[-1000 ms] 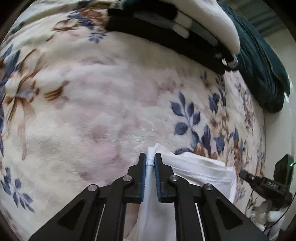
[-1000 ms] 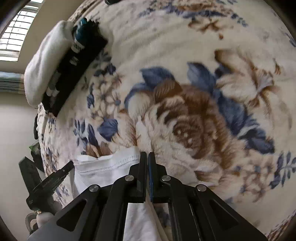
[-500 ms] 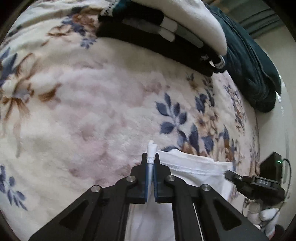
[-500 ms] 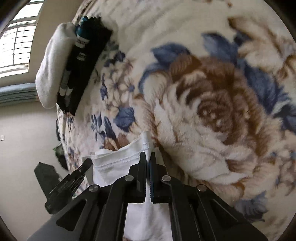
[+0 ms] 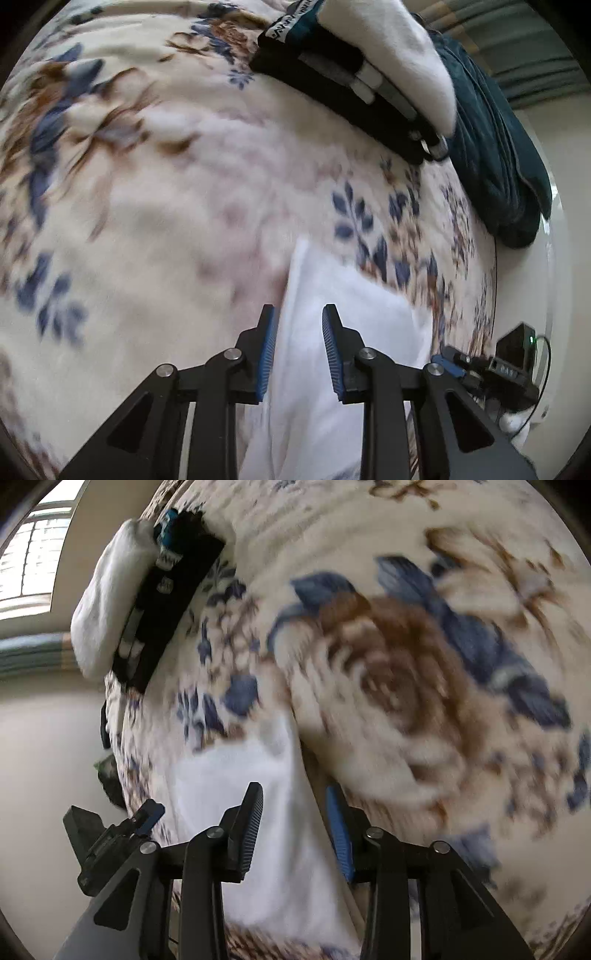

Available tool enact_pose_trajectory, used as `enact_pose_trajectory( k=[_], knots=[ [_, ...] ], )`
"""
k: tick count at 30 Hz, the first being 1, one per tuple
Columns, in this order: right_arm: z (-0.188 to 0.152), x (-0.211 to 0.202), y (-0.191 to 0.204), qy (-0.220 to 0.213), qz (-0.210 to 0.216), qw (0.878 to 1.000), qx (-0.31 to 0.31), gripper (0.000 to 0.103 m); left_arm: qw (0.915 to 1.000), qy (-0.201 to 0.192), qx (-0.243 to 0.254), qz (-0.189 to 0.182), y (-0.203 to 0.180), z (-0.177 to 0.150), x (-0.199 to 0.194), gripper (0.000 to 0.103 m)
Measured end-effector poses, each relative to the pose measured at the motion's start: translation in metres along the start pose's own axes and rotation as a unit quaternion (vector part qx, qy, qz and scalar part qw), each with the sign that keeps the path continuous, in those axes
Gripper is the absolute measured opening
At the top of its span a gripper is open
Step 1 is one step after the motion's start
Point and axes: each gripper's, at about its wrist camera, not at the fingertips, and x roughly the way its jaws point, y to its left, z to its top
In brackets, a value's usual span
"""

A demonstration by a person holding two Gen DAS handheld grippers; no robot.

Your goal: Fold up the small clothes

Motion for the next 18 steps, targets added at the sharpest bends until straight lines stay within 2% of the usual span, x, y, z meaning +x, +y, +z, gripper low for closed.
enact_pose_trajectory(
  k=[5, 9, 12, 13, 14, 15, 18],
  knots=[
    [-0.037, 0.008, -0.014, 0.046, 0.002, 0.999, 0.001, 0.039, 0.9978, 0.053, 0.033, 0.021, -0.013, -0.054, 0.003, 0.023],
    [-0.059, 0.019, -0.02, 0.07, 0.009, 0.997, 0.005, 0.039, 0.9955, 0.082, 0.038, 0.031, -0.014, -0.086, 0.018, 0.021],
    [-0.072, 0.027, -0.022, 0.081, 0.023, 0.996, 0.006, 0.038, 0.9959, 0.071, 0.041, 0.039, -0.012, -0.098, 0.024, 0.003],
    [-0.074, 0.027, -0.022, 0.079, 0.025, 0.997, 0.003, 0.035, 0.9966, 0.061, 0.039, 0.04, -0.012, -0.098, 0.022, 0.001],
    [-0.078, 0.025, -0.021, 0.069, 0.019, 0.997, 0.002, 0.008, 0.997, 0.051, 0.04, 0.042, -0.014, -0.098, 0.018, 0.001],
    [-0.079, 0.024, -0.021, 0.063, 0.015, 0.998, 0.002, 0.002, 0.9966, 0.038, 0.048, 0.054, -0.016, -0.097, 0.014, 0.001],
    [-0.081, 0.016, -0.021, 0.044, -0.001, 0.999, 0.006, 0.002, 0.9923, 0.024, 0.073, 0.098, -0.014, -0.092, 0.009, 0.0]
  ],
)
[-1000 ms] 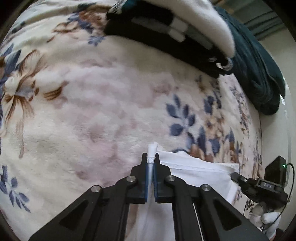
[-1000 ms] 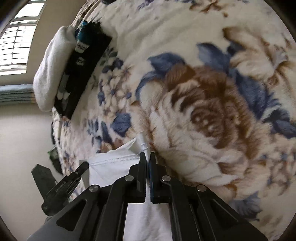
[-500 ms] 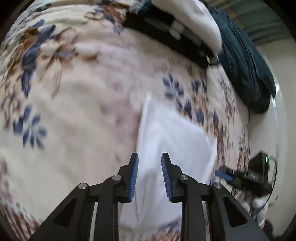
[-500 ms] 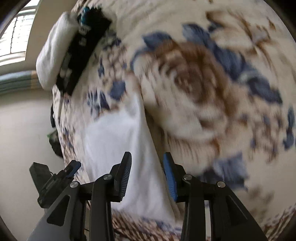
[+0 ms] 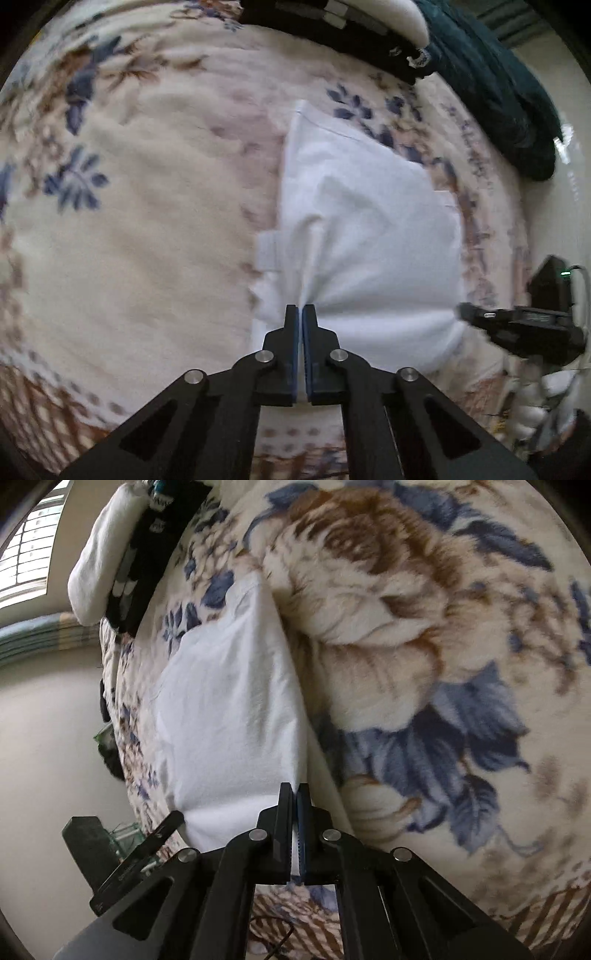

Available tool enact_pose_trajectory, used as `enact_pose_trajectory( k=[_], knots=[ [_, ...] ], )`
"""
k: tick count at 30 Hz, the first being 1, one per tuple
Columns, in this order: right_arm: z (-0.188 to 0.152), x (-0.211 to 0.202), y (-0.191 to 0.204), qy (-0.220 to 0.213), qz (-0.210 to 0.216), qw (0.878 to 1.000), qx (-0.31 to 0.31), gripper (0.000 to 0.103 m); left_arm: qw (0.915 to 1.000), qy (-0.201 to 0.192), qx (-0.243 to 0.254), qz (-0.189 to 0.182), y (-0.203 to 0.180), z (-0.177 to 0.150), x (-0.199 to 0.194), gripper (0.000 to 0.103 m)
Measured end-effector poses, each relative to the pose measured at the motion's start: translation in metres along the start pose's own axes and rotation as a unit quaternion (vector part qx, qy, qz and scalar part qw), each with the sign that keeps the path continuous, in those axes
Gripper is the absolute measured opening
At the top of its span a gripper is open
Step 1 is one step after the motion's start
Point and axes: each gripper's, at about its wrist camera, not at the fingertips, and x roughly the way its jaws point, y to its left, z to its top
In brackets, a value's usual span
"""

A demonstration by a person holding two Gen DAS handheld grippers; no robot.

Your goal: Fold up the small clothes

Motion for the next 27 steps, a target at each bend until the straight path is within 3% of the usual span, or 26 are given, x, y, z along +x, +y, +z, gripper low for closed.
enact_pose_trajectory(
  k=[1, 3, 7, 9, 10, 11, 12, 16, 18, 20, 21, 22, 23, 24, 25, 26, 27],
  knots=[
    [0.0, -0.002, 0.0, -0.004, -0.007, 1.0, -0.003, 0.002, 0.9997, 0.005, 0.008, 0.021, 0.005, 0.001, 0.004, 0.0],
    [-0.001, -0.004, 0.003, -0.009, -0.031, 0.999, -0.016, 0.002, 0.9995, 0.012, -0.011, 0.028, 0.022, 0.002, 0.006, 0.0],
    [0.001, 0.001, 0.007, 0.019, -0.022, 0.999, -0.016, 0.004, 0.994, 0.004, -0.085, -0.069, 0.045, 0.0, -0.012, 0.004],
    [0.001, -0.003, 0.006, 0.021, -0.016, 1.0, -0.01, 0.011, 0.9864, 0.002, -0.105, -0.126, 0.045, -0.004, -0.016, 0.016],
    [0.0, -0.006, 0.004, 0.021, -0.007, 1.0, -0.006, 0.017, 0.9873, 0.002, -0.101, -0.123, 0.041, -0.004, -0.015, 0.024],
    [-0.002, -0.008, 0.001, 0.021, 0.004, 1.0, 0.002, 0.031, 0.9886, 0.002, -0.092, -0.118, 0.037, -0.004, -0.013, 0.026],
    [-0.003, -0.009, -0.001, 0.021, 0.01, 1.0, 0.006, 0.035, 0.9894, 0.006, -0.085, -0.118, 0.034, -0.004, -0.008, 0.026],
    [-0.008, -0.001, -0.012, 0.033, 0.021, 0.999, 0.027, 0.035, 0.9866, 0.033, -0.094, -0.129, 0.023, 0.005, 0.024, 0.026],
    [-0.01, 0.005, -0.012, 0.037, 0.024, 0.999, 0.028, 0.035, 0.989, 0.027, -0.081, -0.121, 0.015, 0.007, 0.029, 0.024],
    [-0.012, 0.01, -0.011, 0.038, 0.029, 0.998, 0.028, 0.035, 0.9919, 0.011, -0.059, -0.113, 0.007, 0.007, 0.026, 0.006],
    [-0.014, 0.009, -0.009, 0.03, 0.033, 0.999, 0.025, 0.029, 0.9921, 0.009, -0.054, -0.112, 0.008, 0.006, 0.022, 0.005],
    [-0.015, 0.006, -0.007, 0.016, 0.031, 0.999, 0.022, 0.004, 0.9919, 0.006, -0.054, -0.115, 0.01, 0.005, 0.017, 0.004],
    [-0.016, 0.006, -0.005, 0.012, 0.03, 0.999, 0.019, 0.003, 0.9926, 0.008, -0.052, -0.11, 0.013, 0.005, 0.014, 0.004],
    [-0.017, 0.003, -0.004, 0.009, 0.033, 0.999, 0.017, 0.003, 0.9961, 0.009, -0.037, -0.079, 0.013, 0.005, 0.013, 0.004],
    [-0.018, 0.001, -0.003, 0.006, 0.035, 0.999, 0.016, 0.003, 0.9999, 0.01, 0.005, -0.011, 0.009, 0.005, 0.013, 0.002],
    [-0.018, 0.001, -0.001, 0.004, 0.028, 1.0, 0.012, 0.003, 0.9984, 0.014, 0.042, 0.036, 0.007, 0.004, 0.016, 0.002],
    [-0.018, 0.0, -0.001, 0.003, 0.013, 1.0, 0.006, 0.003, 0.9994, 0.025, 0.02, 0.014, 0.016, 0.004, 0.018, 0.002]
  ],
)
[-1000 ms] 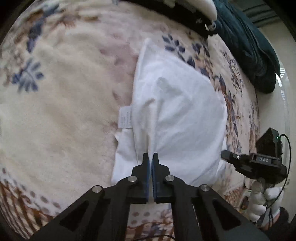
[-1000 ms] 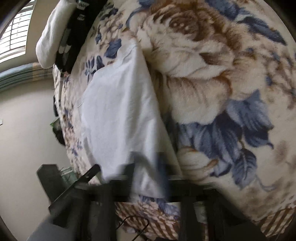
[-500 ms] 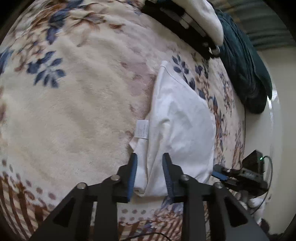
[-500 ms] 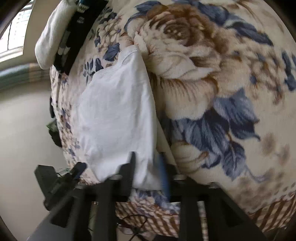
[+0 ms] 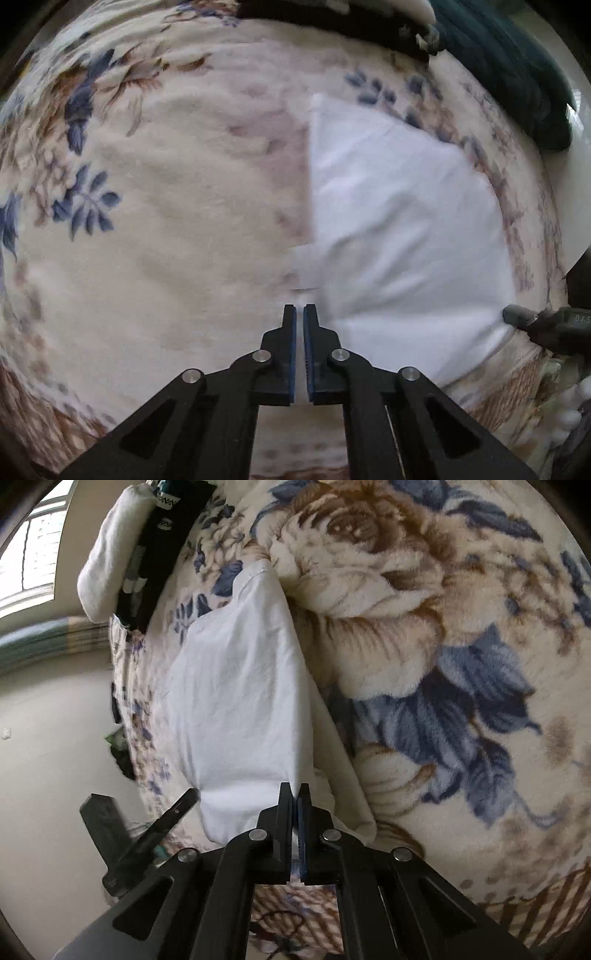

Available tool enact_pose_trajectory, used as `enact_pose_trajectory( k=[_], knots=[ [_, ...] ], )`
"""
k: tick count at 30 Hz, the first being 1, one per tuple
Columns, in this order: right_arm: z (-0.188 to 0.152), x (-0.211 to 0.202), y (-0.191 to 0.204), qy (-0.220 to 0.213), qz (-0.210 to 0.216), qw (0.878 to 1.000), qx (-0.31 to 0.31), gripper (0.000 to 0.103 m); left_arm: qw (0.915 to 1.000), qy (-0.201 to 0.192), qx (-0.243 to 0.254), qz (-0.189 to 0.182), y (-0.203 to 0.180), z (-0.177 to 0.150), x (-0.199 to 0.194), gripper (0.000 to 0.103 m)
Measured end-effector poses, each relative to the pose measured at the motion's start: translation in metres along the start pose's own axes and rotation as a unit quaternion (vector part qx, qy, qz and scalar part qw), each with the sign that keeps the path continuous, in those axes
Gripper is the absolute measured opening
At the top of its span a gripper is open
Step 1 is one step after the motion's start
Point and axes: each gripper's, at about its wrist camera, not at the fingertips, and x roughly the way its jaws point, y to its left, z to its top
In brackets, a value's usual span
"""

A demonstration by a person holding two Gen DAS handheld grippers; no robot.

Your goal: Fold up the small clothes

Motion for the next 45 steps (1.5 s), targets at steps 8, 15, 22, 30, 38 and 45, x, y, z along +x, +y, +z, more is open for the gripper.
enact_pose_trajectory(
  k=[8, 15, 22, 30, 38, 45],
  knots=[
    [0.002, -0.007, 0.006, 0.009, 0.003, 1.0, -0.008, 0.03, 0.9733, -0.014, -0.121, -0.195, 0.027, -0.009, -0.017, 0.057],
    [-0.001, 0.011, -0.003, 0.037, 0.009, 0.999, 0.0, 0.038, 0.9785, 0.017, -0.078, -0.191, -0.007, -0.02, 0.017, 0.005],
    [-0.007, 0.013, -0.013, 0.041, 0.069, 0.996, 0.027, 0.004, 0.9685, 0.019, -0.137, -0.207, 0.027, -0.026, 0.028, 0.006],
    [-0.011, 0.002, -0.003, 0.013, -0.033, 0.999, -0.015, 0.004, 0.9793, 0.004, -0.079, -0.186, 0.014, -0.018, 0.001, 0.046],
    [0.004, -0.005, -0.009, -0.012, 0.029, 1.0, 0.004, 0.06, 0.9692, -0.023, -0.129, -0.208, 0.041, 0.016, 0.017, 0.065],
    [0.067, 0.034, -0.015, -0.017, 0.107, 0.994, 0.021, 0.06, 0.9713, -0.006, -0.07, -0.227, 0.008, 0.082, 0.055, 0.065]
  ],
)
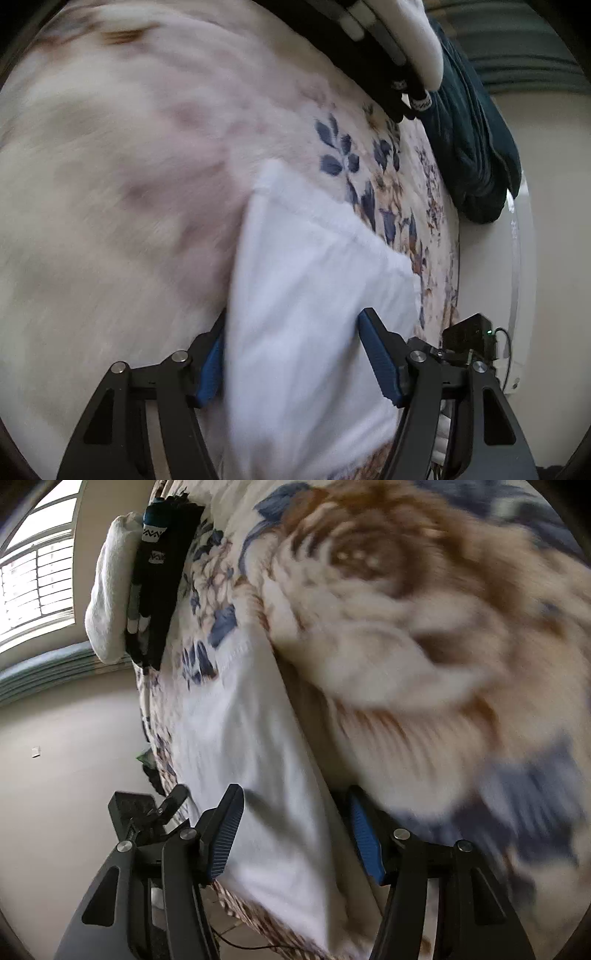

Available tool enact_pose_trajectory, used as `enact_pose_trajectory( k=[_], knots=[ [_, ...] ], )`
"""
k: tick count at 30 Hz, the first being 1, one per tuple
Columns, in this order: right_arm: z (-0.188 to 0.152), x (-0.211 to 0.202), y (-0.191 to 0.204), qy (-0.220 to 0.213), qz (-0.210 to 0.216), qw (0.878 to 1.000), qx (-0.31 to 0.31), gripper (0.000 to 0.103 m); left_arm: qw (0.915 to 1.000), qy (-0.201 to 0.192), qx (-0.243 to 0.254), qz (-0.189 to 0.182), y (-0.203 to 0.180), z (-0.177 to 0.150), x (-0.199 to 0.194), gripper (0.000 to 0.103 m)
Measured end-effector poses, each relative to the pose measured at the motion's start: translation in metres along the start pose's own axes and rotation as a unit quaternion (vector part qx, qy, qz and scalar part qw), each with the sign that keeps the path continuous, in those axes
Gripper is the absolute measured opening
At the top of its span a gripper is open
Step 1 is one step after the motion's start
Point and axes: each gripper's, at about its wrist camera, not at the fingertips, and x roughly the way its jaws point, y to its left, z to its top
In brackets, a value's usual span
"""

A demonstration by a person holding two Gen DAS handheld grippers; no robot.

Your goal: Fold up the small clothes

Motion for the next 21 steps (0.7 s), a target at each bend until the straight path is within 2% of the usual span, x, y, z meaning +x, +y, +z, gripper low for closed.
enact_pose_trajectory(
  k=[2, 3, 4, 5, 6, 7, 12, 16, 19, 21],
  knots=[
    [0.009, 0.007, 0.006, 0.005, 0.003, 1.0, -0.015, 0.058, 1.0, 0.0, 0.007, -0.003, 0.0, 0.001, -0.001, 0.063],
    [0.013, 0.011, 0.008, 0.0, 0.003, 1.0, -0.019, 0.052, 0.9999, -0.008, 0.012, -0.002, -0.003, 0.003, -0.002, 0.061],
    [0.017, 0.015, 0.012, -0.002, 0.006, 1.0, -0.024, 0.037, 0.9997, -0.018, 0.018, -0.005, -0.005, 0.002, -0.006, 0.036],
    [0.018, 0.016, 0.016, -0.002, 0.003, 1.0, -0.028, 0.033, 0.9994, -0.026, 0.023, -0.007, -0.006, 0.0, -0.01, 0.02],
    [0.019, 0.016, 0.021, -0.008, -0.001, 0.999, -0.035, 0.023, 0.999, -0.036, 0.028, -0.004, -0.01, -0.001, -0.014, 0.016],
    [0.018, 0.019, 0.028, -0.013, -0.004, 0.999, -0.046, 0.017, 0.9985, -0.043, 0.033, -0.005, -0.013, -0.001, -0.016, 0.014],
    [0.008, 0.003, 0.056, -0.029, 0.007, 0.997, -0.064, 0.015, 0.9956, -0.076, 0.054, 0.004, -0.037, -0.013, -0.045, 0.013],
    [-0.002, -0.017, 0.094, -0.044, 0.02, 0.994, -0.094, 0.015, 0.9915, -0.105, 0.076, 0.012, -0.073, -0.016, -0.082, 0.012],
    [-0.005, -0.038, 0.133, -0.062, 0.024, 0.989, -0.129, 0.015, 0.9856, -0.133, 0.101, 0.023, -0.105, -0.008, -0.12, 0.012],
    [0.0, -0.052, 0.171, -0.08, 0.024, 0.983, -0.161, 0.015, 0.9824, -0.15, 0.11, 0.018, -0.12, 0.004, -0.136, 0.012]
  ],
)
